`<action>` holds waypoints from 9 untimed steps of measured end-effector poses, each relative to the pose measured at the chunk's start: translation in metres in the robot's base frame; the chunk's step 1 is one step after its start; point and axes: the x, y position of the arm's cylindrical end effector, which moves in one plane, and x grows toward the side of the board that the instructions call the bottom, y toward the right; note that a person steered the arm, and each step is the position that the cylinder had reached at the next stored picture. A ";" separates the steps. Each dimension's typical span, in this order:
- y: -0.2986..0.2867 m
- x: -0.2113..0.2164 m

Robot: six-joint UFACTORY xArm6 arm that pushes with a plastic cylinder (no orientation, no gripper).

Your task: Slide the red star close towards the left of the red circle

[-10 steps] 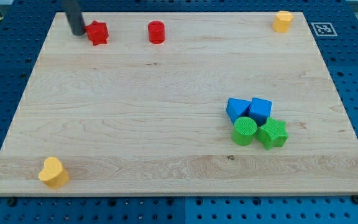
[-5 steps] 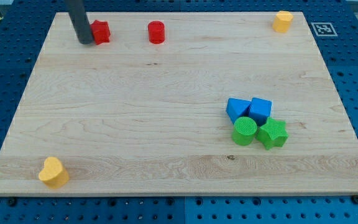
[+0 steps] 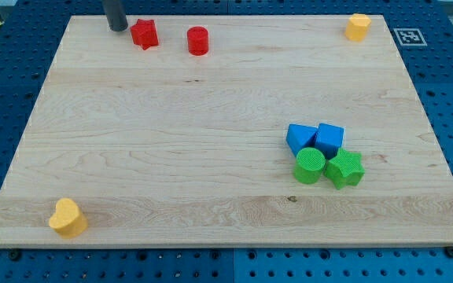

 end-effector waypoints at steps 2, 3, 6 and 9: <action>0.028 0.003; 0.052 0.016; 0.032 0.044; 0.042 0.061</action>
